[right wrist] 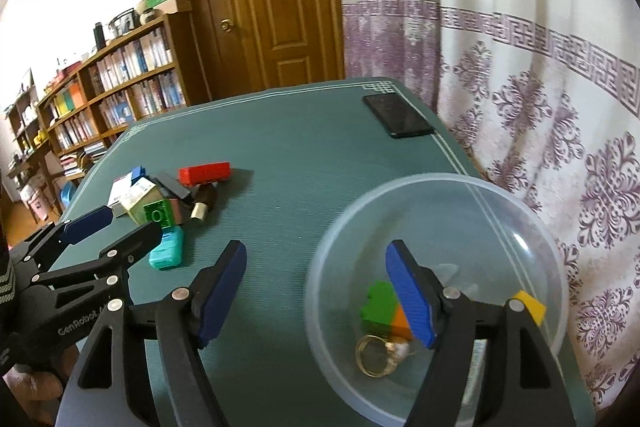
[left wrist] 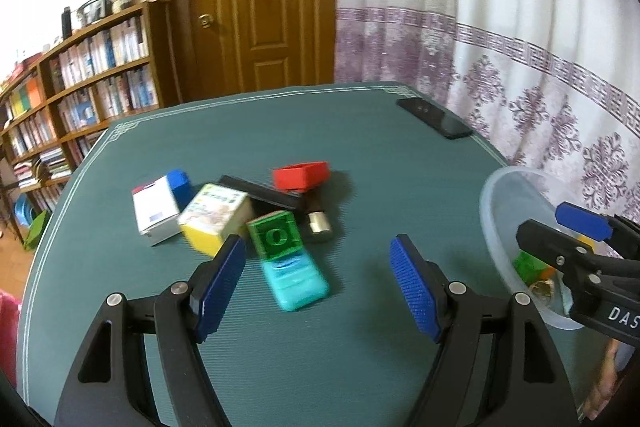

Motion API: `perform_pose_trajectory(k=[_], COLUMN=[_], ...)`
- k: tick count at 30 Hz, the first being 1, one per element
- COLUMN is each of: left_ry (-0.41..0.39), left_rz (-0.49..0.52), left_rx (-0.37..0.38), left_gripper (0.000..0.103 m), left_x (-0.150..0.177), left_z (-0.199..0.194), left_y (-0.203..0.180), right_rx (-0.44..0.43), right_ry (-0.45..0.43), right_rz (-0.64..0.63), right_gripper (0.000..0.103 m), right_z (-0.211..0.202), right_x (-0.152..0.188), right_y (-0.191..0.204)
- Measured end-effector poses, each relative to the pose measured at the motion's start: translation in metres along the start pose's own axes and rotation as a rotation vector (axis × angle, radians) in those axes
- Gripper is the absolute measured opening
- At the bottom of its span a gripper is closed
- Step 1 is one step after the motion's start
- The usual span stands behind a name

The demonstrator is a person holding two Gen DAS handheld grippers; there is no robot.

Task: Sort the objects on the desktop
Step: 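Move both open tools back toward the remaining objects on the table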

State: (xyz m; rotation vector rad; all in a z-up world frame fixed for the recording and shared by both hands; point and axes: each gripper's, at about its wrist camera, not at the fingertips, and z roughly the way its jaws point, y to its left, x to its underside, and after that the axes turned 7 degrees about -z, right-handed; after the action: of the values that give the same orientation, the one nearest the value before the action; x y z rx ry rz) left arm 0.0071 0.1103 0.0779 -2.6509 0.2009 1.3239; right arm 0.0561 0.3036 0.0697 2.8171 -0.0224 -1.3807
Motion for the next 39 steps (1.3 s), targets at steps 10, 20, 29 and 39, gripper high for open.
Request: perform_pose_trajectory(k=[10,20,29,39], left_ry=[0.003,-0.004,0.005,0.017], left_rz=[-0.088,-0.15,-0.178,-0.214], left_rx=[-0.064,-0.128,-0.136,-0.139], left_gripper=[0.078,0.078,0.078,0.078], left_x=[-0.008,-0.018,-0.019,-0.021], left_z=[0.011,0.016,0.021,0.03], left_y=[0.047,0.091,0.103,0.111], right_rx=[-0.058,-0.129,-0.187,-0.231], right_ry=[0.022,0.047,0.078,0.154], right_rz=[-0.049,-0.103,-0.2,-0.241], right_gripper=[0.076,0.076,0.076,0.059], right_z=[0.018,0.038,0.061,0.095], right_x=[-0.005,-0.009,-0.01,-0.007], right_y=[0.032,0.067,0.109,0.134])
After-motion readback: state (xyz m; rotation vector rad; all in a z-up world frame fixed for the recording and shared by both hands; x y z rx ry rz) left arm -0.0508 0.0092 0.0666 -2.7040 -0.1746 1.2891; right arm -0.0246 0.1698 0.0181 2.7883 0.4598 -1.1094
